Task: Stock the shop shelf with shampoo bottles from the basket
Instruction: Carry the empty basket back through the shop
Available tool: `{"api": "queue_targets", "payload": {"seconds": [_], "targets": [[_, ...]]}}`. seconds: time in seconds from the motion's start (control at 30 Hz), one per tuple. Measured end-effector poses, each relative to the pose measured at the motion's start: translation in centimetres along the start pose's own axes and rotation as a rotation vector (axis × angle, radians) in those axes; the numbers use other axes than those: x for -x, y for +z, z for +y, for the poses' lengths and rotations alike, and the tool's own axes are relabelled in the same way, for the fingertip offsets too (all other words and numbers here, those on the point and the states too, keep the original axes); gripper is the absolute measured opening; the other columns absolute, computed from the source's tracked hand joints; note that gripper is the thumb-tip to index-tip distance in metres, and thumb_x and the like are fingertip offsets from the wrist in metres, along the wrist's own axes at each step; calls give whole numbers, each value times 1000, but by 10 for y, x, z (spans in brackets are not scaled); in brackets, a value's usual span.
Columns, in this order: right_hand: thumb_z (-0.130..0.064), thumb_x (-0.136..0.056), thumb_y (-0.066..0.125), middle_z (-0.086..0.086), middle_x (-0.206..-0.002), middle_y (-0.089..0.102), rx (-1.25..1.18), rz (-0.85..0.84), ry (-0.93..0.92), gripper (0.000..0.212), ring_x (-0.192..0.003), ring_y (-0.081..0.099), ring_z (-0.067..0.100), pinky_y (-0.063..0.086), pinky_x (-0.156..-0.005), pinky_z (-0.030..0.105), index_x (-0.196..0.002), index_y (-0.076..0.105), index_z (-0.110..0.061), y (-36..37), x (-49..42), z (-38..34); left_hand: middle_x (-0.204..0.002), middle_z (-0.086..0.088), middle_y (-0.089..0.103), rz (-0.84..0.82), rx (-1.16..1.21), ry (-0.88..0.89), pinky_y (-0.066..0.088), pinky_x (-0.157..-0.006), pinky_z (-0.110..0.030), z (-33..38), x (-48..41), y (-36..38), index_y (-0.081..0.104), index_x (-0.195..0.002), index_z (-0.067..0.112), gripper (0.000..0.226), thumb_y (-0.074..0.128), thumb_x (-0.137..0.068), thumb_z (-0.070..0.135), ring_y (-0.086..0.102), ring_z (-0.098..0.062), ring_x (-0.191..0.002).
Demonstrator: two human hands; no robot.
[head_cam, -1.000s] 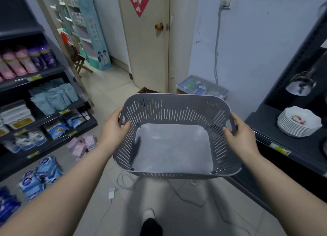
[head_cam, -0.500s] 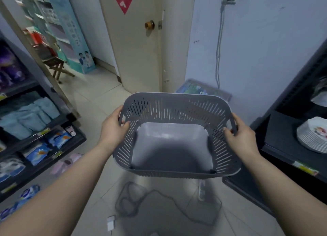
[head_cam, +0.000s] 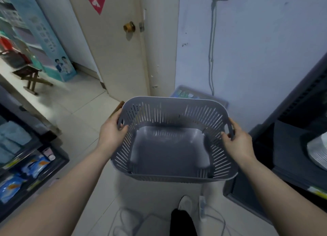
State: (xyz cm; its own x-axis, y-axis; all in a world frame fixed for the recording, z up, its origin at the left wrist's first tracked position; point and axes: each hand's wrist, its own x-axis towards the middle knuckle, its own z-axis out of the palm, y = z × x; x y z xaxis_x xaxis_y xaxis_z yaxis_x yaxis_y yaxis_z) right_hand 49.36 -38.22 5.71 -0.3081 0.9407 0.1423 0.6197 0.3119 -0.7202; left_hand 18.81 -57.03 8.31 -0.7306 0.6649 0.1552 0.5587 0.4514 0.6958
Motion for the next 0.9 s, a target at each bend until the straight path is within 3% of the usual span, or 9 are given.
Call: {"api": "queue_targets", "payload": {"seconds": [0.27, 0.4, 0.6, 0.7, 0.77, 0.83, 0.9], "targets": [[-17, -89, 59, 10, -100, 65, -10, -17, 26, 58, -82, 62, 26, 50, -80, 34, -142, 41, -31, 26, -134, 30, -116, -5, 68, -50, -67, 83, 36, -75, -24, 26, -127, 65, 52, -136, 22, 54, 64, -85, 7, 62, -28, -104], [-16, -89, 59, 12, -102, 65, -14, -8, -14, 59, -85, 62, 27, 53, -82, 41, -143, 41, -29, 33, -186, 40, -112, -11, 68, -58, -103, 112, 34, -72, -26, 39, -176, 93, 52, -135, 17, 52, 63, -85, 6, 62, -33, -100], [-16, -88, 59, 11, -105, 65, 22, 16, 30, 58, -84, 61, 25, 51, -83, 37, -142, 42, -28, 34, -237, 43, -120, -4, 66, -85, -41, 140, 36, -79, -22, 54, -227, 122, 51, -136, 19, 50, 61, -88, 7, 60, -24, -108], [-15, -89, 60, 10, -109, 64, 15, 15, 56, 59, -89, 61, 25, 50, -85, 35, -143, 41, -27, 34, -256, 40, -112, 6, 63, -84, -37, 175, 34, -75, -19, 61, -256, 133, 52, -135, 19, 50, 61, -88, 6, 57, -11, -97], [-11, -87, 62, 10, -109, 64, -1, 34, 67, 59, -86, 60, 23, 47, -81, 31, -142, 43, -22, 39, -262, 45, -109, 7, 65, -108, -19, 202, 37, -72, -20, 58, -270, 144, 54, -134, 19, 48, 62, -89, 8, 59, -11, -93], [-6, -85, 64, 11, -113, 66, -12, 127, 80, 58, -83, 61, 20, 43, -78, 29, -138, 48, -20, 47, -277, 46, -110, 3, 71, -142, 28, 227, 43, -71, -21, 53, -303, 159, 56, -133, 25, 47, 64, -88, 12, 66, -14, -97], [-4, -83, 65, 10, -116, 67, -15, 155, 136, 58, -84, 63, 21, 44, -77, 30, -136, 50, -23, 53, -281, 45, -113, 10, 70, -211, 78, 211, 48, -76, -21, 51, -325, 170, 54, -132, 36, 49, 65, -88, 19, 66, -9, -102]]}}
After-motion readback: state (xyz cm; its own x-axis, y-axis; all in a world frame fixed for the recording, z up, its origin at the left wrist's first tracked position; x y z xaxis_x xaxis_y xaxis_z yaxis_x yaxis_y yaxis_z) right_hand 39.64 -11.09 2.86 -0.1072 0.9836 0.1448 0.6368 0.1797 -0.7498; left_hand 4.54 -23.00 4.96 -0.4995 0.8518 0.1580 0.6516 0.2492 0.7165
